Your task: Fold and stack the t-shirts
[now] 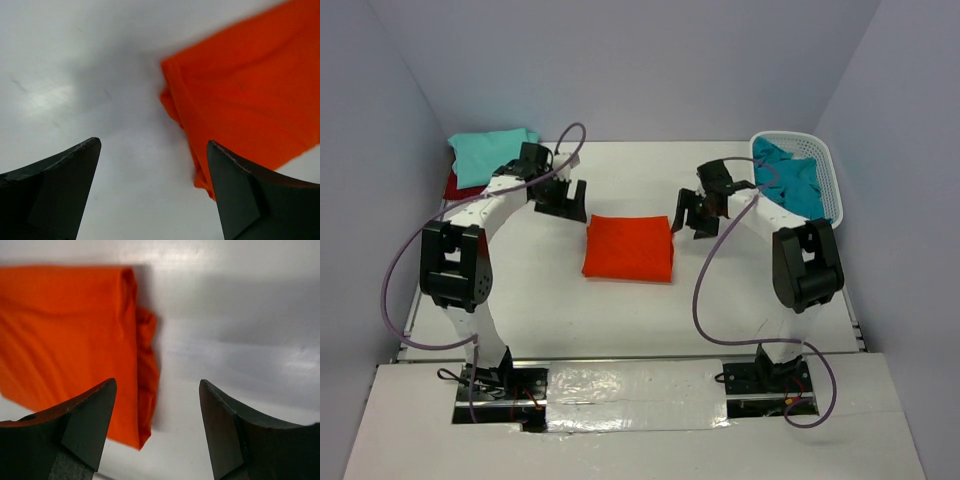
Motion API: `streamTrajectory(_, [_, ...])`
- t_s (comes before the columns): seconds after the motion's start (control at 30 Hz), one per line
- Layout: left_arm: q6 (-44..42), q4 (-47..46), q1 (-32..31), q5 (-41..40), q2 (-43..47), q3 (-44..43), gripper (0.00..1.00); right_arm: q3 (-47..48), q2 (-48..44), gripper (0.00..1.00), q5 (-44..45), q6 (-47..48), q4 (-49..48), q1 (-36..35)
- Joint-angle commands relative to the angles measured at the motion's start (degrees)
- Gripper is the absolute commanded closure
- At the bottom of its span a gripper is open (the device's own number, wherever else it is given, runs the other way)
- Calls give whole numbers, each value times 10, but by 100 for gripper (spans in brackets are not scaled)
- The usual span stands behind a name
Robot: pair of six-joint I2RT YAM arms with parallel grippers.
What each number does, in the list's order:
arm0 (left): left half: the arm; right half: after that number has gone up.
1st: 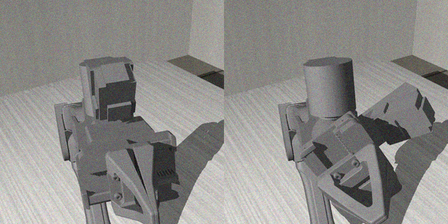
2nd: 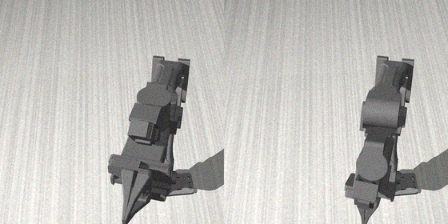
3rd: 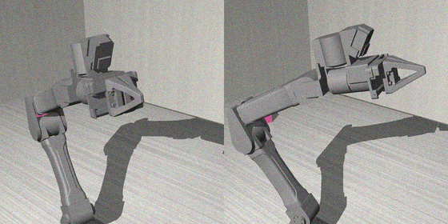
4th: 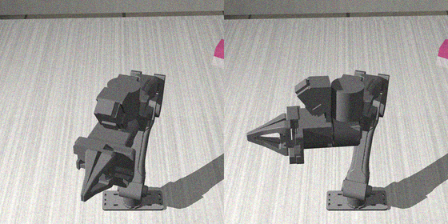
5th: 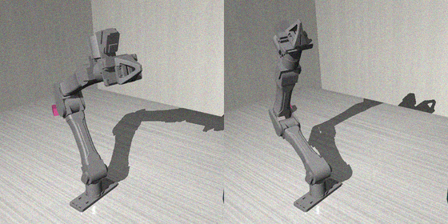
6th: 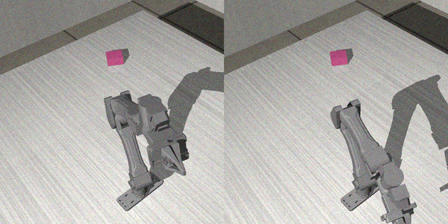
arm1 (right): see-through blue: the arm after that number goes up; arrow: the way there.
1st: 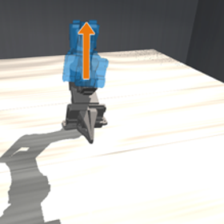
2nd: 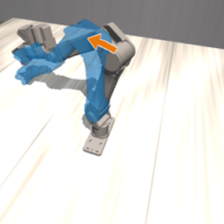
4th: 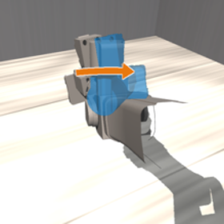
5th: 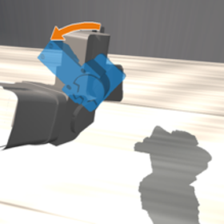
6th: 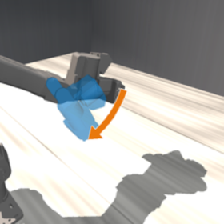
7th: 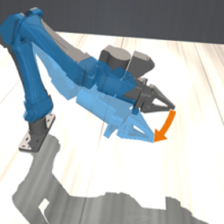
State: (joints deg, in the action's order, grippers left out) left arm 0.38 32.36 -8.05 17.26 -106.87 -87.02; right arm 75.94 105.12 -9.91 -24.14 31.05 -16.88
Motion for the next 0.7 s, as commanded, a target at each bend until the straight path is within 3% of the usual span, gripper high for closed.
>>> streamTrajectory(0.0, [35, -12, -25, 98, 15, 88, 0, -67, -42, 26, -64, -57, -56, -25])
streamTrajectory(0.17, [95, -85, -27, 143, 23, 168, 1, -123, -27, 27, -96, -89, -102, -50])
streamTrajectory(0.43, [146, -143, -31, 172, -12, 220, 1, -155, 6, 35, -95, -99, -127, -53])
streamTrajectory(0.6, [195, -199, -31, 248, -65, 252, 19, -153, 11, 37, -105, -98, -133, -54])
streamTrajectory(0.67, [194, -183, -30, 255, -94, 237, 32, -156, 8, 37, -107, -98, -140, -53])
